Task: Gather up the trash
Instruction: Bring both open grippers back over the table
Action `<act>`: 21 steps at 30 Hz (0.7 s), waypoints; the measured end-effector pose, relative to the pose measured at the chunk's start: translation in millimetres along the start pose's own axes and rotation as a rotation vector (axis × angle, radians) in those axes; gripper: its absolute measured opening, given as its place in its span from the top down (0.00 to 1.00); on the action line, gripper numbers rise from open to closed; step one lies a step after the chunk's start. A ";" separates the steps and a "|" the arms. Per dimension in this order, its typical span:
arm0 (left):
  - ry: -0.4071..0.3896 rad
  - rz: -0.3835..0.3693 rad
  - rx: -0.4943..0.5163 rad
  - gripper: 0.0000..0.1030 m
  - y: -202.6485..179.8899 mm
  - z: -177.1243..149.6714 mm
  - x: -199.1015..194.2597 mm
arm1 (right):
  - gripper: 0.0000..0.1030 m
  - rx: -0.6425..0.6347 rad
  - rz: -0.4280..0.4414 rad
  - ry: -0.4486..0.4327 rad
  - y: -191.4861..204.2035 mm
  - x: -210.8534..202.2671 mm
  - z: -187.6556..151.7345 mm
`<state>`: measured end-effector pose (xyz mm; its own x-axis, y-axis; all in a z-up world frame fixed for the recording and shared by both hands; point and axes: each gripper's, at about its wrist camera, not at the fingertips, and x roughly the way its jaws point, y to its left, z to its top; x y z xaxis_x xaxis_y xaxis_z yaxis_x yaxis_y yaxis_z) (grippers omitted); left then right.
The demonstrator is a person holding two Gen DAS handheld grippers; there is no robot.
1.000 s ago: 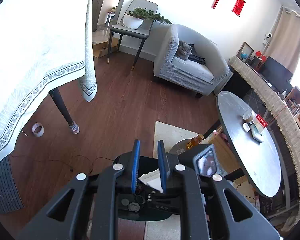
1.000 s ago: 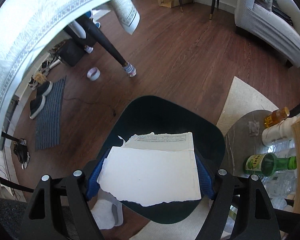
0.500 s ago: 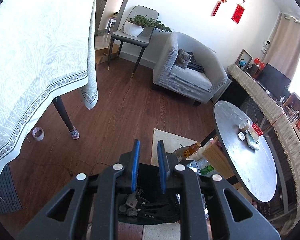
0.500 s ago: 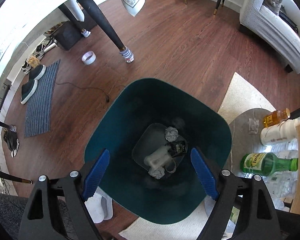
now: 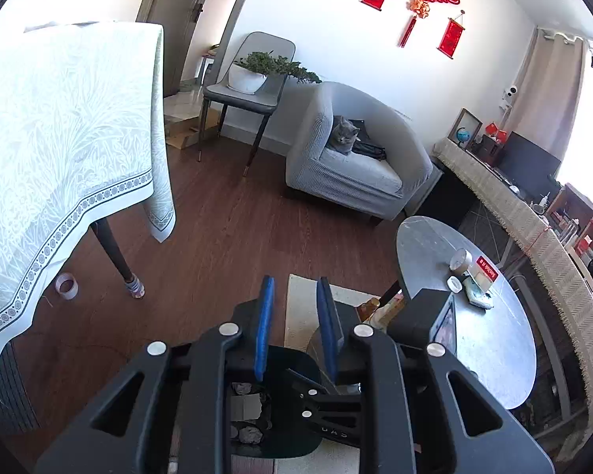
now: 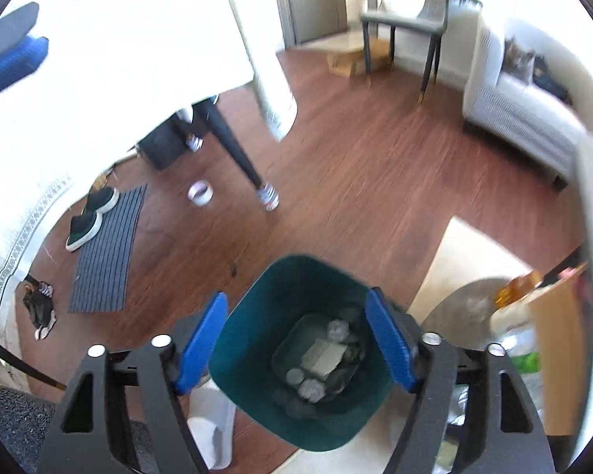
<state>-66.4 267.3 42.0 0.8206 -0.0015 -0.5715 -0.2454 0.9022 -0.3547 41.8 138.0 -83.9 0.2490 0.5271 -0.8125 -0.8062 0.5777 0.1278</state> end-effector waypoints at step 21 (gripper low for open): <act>0.029 -0.076 0.162 0.52 -110.9 -6.9 42.7 | 0.40 0.150 -0.195 -0.222 -124.0 -135.7 -11.0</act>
<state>-7.7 164.2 51.9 0.8176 -0.0824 -0.5699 -0.0951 0.9568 -0.2748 102.1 -12.0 4.2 0.5154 0.5109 -0.6880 -0.6476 0.7580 0.0777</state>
